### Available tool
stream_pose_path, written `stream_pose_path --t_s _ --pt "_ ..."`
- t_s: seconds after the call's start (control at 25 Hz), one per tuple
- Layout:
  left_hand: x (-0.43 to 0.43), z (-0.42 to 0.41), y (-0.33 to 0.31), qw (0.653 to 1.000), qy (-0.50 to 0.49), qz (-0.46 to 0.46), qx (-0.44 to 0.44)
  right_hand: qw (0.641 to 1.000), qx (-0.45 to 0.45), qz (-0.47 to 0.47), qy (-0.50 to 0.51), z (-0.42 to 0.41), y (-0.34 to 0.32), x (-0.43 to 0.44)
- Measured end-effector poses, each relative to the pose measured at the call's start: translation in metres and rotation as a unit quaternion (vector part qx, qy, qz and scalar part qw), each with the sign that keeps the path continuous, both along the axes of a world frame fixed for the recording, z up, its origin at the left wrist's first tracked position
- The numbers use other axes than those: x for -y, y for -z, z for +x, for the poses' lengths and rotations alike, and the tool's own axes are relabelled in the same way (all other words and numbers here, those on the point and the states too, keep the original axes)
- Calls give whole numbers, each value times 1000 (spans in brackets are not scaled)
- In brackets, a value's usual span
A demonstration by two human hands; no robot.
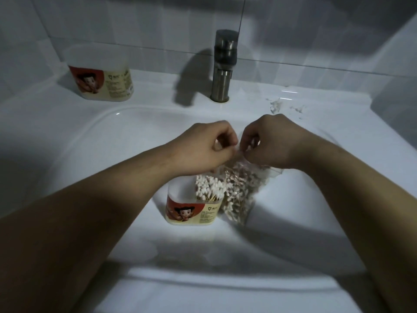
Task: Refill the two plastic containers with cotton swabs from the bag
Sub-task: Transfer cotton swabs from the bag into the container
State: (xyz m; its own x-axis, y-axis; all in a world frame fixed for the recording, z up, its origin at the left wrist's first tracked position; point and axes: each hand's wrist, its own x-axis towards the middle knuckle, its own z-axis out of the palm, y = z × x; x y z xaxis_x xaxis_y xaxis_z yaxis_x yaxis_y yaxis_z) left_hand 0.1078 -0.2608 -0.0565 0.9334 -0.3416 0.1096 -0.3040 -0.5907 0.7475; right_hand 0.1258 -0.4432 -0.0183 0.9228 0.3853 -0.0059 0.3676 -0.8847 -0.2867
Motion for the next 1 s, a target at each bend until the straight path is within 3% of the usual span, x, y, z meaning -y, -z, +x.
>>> stream_pose_path --t_s 0.12,0.24,0.4,0.56,0.8,1.0 --pt "4 0 1 1000 -8 -20 3 999 -6 19 -29 -2 5 -4" --pt "2 0 2 999 -26 -2 -36 994 -81 2 -72 -4 11 -5" --pt "3 2 1 996 -52 -6 -73 994 -101 -2 -41 -4 1 0" --pt "4 1 2 992 -50 16 -114 983 -147 -97 -43 -10 5 -7" --pt "9 2 9 984 -43 -56 -166 990 -79 -101 -49 -8 0 0" --pt "11 5 5 980 -65 -128 -139 999 8 -18 -27 -7 -4 0"
